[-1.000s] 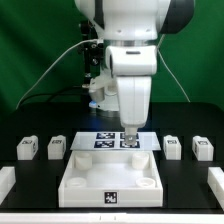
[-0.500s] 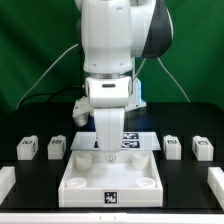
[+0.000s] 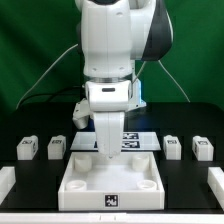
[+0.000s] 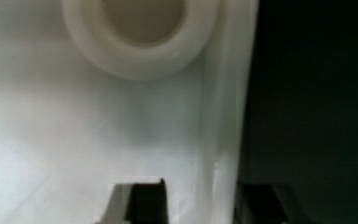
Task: Assemble one leg
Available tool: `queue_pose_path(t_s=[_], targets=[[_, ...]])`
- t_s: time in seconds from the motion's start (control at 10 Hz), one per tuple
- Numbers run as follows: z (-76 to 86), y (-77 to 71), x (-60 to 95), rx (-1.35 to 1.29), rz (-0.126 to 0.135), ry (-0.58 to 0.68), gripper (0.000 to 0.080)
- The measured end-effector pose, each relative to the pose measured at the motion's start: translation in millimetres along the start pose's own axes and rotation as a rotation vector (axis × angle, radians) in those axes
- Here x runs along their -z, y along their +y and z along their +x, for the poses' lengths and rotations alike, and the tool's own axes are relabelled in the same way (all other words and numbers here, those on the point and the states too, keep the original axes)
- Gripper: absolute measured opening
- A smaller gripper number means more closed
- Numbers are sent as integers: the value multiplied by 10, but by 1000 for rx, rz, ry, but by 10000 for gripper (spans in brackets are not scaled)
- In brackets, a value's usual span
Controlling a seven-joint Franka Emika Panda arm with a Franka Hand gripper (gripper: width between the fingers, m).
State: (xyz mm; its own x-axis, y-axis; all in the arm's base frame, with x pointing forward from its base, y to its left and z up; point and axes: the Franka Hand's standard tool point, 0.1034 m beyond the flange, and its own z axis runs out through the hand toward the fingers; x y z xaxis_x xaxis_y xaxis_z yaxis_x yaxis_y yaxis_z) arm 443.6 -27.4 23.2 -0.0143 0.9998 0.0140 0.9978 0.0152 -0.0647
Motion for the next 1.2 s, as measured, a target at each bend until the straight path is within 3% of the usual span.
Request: queue_pose_path(t_s=[0.1, 0.2, 0.8, 1.0, 1.2], targets=[[-1, 0, -1, 0, 0, 0, 72], [-2, 0, -1, -1, 0, 0, 55], [9, 6, 1, 2, -1, 1, 55], [187, 103, 5, 15, -11, 11, 57], [447, 302, 23, 25, -33, 30, 57]])
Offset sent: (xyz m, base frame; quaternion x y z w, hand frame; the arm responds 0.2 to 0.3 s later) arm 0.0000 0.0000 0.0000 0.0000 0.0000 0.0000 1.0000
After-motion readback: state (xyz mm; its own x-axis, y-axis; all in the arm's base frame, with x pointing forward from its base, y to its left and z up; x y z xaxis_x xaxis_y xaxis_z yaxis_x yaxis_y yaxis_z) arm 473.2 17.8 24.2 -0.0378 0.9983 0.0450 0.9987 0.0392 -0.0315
